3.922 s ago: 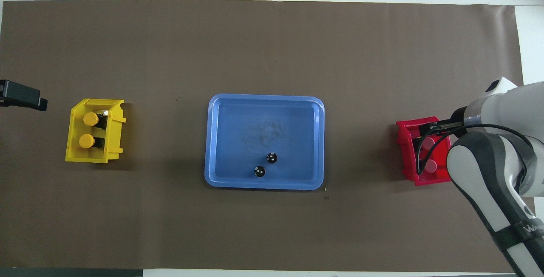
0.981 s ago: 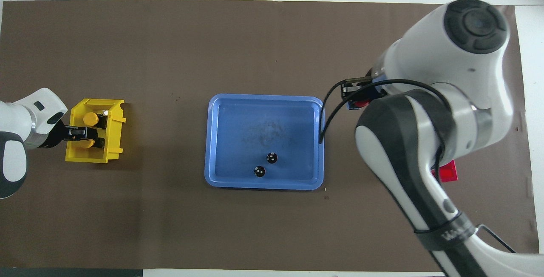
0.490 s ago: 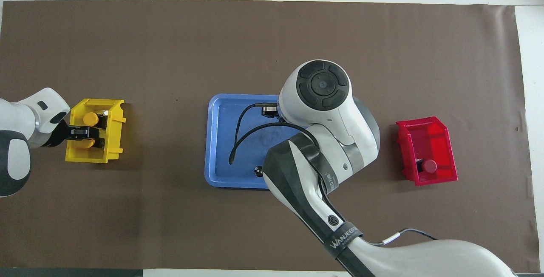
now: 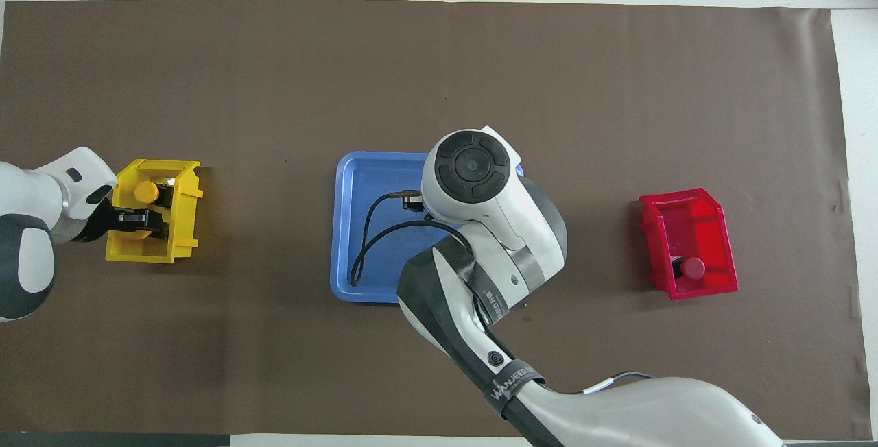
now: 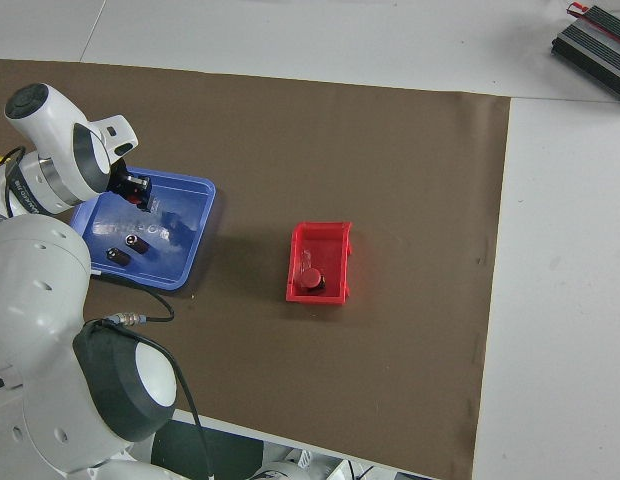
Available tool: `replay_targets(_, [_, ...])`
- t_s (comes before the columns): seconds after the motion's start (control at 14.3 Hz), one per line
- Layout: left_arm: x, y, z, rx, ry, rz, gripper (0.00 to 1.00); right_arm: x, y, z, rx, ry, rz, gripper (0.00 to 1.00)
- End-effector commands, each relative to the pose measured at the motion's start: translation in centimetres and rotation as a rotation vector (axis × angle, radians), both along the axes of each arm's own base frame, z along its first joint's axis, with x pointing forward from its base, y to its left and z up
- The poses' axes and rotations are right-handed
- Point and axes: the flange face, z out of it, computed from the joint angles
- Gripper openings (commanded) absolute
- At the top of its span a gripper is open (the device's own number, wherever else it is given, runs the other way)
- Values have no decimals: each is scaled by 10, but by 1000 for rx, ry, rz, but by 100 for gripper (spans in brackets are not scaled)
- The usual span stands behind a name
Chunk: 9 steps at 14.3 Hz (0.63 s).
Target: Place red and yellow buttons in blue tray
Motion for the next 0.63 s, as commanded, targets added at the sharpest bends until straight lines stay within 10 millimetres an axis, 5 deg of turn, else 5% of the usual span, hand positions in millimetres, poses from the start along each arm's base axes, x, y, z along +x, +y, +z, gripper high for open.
replay_targets(0.0, [-5, 3, 1, 13, -20, -3, 51, 0, -7, -8, -6, -12, -7, 15])
replay_targets(0.21, [2, 9, 7, 14, -30, 3, 6, -7, -9, -22, -9, -9, -8, 20])
replay_targets(0.35, [6, 8, 22, 13, -12, 7, 1, -9, -11, -26, -6, -15, -7, 32])
replay_targets(0.49, [11, 8, 61, 11, 26, 7, 1, -7, -9, -21, -4, -17, -7, 88])
replay_targets(0.56, [15, 3, 88, 11, 52, 10, 2, -7, -9, -18, -2, -19, -5, 99])
